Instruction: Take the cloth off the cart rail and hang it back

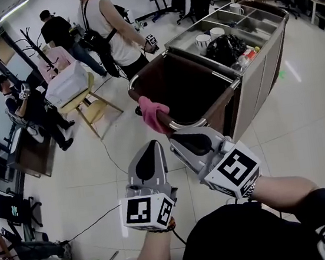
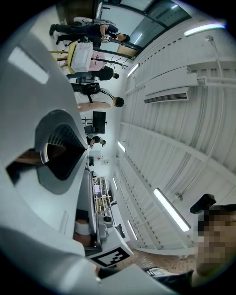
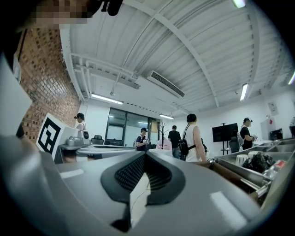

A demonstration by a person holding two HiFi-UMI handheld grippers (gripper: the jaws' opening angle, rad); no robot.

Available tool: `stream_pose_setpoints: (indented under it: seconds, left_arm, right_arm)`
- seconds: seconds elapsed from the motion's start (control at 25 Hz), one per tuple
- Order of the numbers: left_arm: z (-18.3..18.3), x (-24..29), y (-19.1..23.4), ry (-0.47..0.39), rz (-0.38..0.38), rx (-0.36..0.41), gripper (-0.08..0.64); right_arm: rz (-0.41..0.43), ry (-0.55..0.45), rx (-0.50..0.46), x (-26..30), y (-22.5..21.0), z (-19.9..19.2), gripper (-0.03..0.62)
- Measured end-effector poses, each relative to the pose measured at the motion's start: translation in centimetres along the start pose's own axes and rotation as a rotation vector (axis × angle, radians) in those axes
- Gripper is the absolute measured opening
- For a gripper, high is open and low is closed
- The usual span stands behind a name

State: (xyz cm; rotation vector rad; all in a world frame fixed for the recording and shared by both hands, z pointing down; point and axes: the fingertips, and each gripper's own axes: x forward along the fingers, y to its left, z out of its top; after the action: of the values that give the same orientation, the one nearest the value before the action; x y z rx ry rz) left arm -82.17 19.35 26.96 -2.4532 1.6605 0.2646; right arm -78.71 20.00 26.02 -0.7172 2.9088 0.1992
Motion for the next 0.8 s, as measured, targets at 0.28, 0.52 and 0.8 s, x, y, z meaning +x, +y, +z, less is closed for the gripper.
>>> stream_pose_setpoints:
  seconds: [0.28,0.52,0.8]
  left_arm:
    - [-0.3,-0.5,0.2,-0.005,-0.010,-0.009,0.003]
    - [-2.1,-0.9,0.6,-0.002,-0.018,-0.010,0.003]
    - [-1.4,-0.8,0.3,0.001,-0.020,-0.014,0.003]
  right_arm:
    - [-0.011,0.014,-0.028,0.1,0.4,-0.3,0.000]
    - [-0.029,0.036,0.013,0.1,0.8,-1.9,0.000]
    - [-0.033,0.019,-0.029,-0.1,0.4,-1.1,0.000]
